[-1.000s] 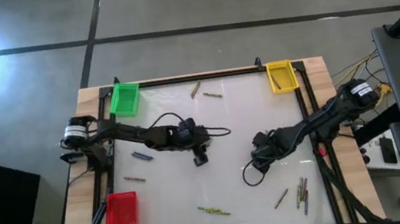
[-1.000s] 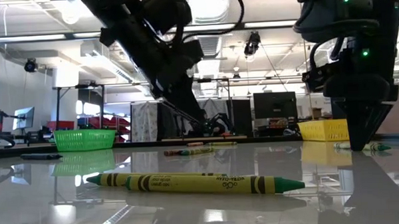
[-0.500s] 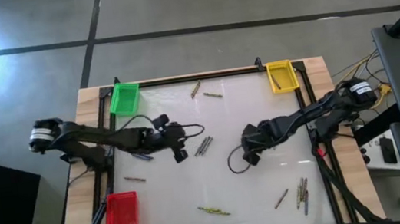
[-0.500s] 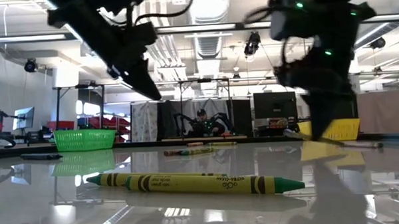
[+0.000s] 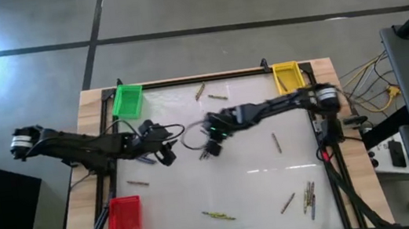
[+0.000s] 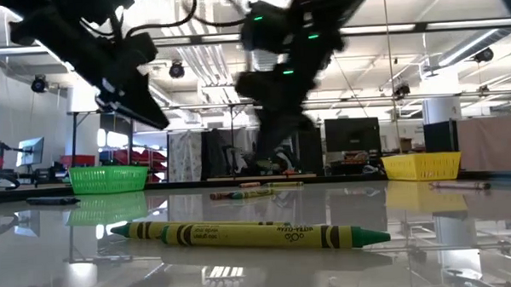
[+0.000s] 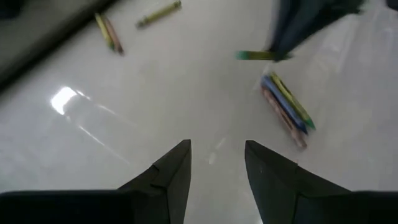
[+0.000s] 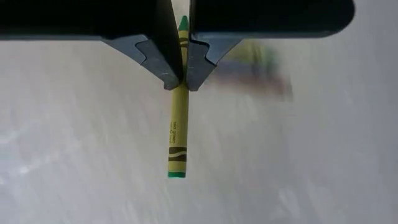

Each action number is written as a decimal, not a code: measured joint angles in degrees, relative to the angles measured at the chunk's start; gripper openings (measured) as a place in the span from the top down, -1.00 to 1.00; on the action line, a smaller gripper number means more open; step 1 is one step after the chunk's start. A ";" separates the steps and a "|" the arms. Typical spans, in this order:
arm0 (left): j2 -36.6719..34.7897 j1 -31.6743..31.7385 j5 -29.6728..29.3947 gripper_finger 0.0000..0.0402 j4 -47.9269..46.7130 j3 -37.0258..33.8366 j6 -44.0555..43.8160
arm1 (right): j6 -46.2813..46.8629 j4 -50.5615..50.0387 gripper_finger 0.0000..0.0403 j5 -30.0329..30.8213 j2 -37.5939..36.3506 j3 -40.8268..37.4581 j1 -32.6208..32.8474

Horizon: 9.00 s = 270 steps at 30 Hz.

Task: Sort crayons
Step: Put the green crayon into the green basket, then put the green crayon into the red basket

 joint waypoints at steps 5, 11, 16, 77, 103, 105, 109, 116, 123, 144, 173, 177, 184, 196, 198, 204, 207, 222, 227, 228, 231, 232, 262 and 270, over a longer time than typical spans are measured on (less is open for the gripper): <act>-1.83 -0.74 5.24 0.33 -3.83 -0.59 -3.14 | -3.09 0.53 0.96 -2.77 10.62 16.23 -3.41; -1.26 -3.25 6.85 0.33 -9.02 -0.80 -7.58 | -3.51 0.49 0.96 -8.86 20.70 32.25 -7.02; -1.65 -4.49 0.27 0.33 -13.35 -0.93 -13.12 | -1.78 -0.14 0.96 -14.08 27.96 43.16 -9.18; -16.49 -3.89 -2.33 0.72 31.60 -11.83 18.29 | -25.55 41.78 0.96 -16.65 2.24 1.63 -0.62; -23.31 3.01 -28.16 1.00 4.44 -6.32 10.05 | -10.42 29.61 0.47 -1.53 1.87 -0.15 0.52; -23.44 7.64 -28.52 1.00 4.32 -7.35 8.55 | -10.19 30.81 0.46 -1.82 1.87 -1.45 1.88; -22.81 20.85 -27.62 1.00 4.75 -10.84 5.24 | -9.89 32.32 0.47 -1.90 1.87 -2.78 4.11; -20.01 43.21 -11.13 0.95 13.50 -14.72 0.82 | -9.76 32.28 0.51 -1.81 1.87 -4.11 7.54; -15.71 51.59 -10.46 0.67 14.82 -14.72 1.04 | -9.21 32.26 0.51 -1.28 1.87 -5.52 8.39; -19.93 44.87 7.92 0.14 12.72 -6.50 11.46 | -6.46 13.94 0.51 12.51 -8.03 -11.96 12.71; -6.33 19.41 19.19 0.20 38.47 -10.67 14.25 | 38.28 -28.42 0.51 22.26 -30.62 -34.09 15.75; -2.98 19.41 19.28 0.20 37.82 -8.29 14.28 | 37.37 -28.55 0.51 21.49 -29.18 -35.64 15.75; 2.98 19.17 19.55 0.20 30.03 -2.96 14.28 | 37.93 -29.78 0.51 15.61 -28.66 -35.68 15.48; 10.04 14.89 19.45 0.20 21.14 5.83 17.25 | 33.14 -23.33 0.09 12.69 -28.55 -35.71 15.76; 9.51 13.59 18.97 0.20 21.15 5.93 17.75 | 30.40 -16.00 0.06 12.24 -28.57 -35.71 16.10; 6.46 10.87 18.63 0.20 21.31 3.64 17.59 | 16.18 10.34 0.08 12.13 -25.10 -34.85 15.29; 5.49 9.41 18.44 0.20 21.50 2.00 14.86 | 6.90 13.52 0.11 12.18 -20.49 -31.39 13.90; 5.30 -2.41 13.36 0.20 22.25 -5.58 8.31 | -19.32 -1.33 0.21 4.13 2.69 -3.30 15.22; 5.32 -3.49 14.02 0.20 22.25 -5.48 9.50 | -15.83 -6.66 0.25 1.21 3.36 3.77 19.46; 5.32 -3.54 13.99 0.20 22.28 -5.67 9.29 | -15.01 -6.51 0.26 1.22 3.49 4.81 20.38; 5.32 -3.59 13.97 0.20 22.10 -6.47 7.99 | -11.69 -4.76 0.30 1.06 4.73 7.41 22.70; 5.32 -3.59 13.82 0.20 22.16 -6.83 7.39 | -10.29 -3.75 0.31 1.03 5.54 8.25 23.26; 5.30 -3.56 5.10 0.20 22.19 -8.20 5.85 | -5.87 -20.44 0.68 2.82 27.03 37.43 30.33; 5.30 -3.56 5.10 0.20 22.19 -8.29 4.56 | -4.67 -23.63 0.95 8.74 26.05 36.88 29.06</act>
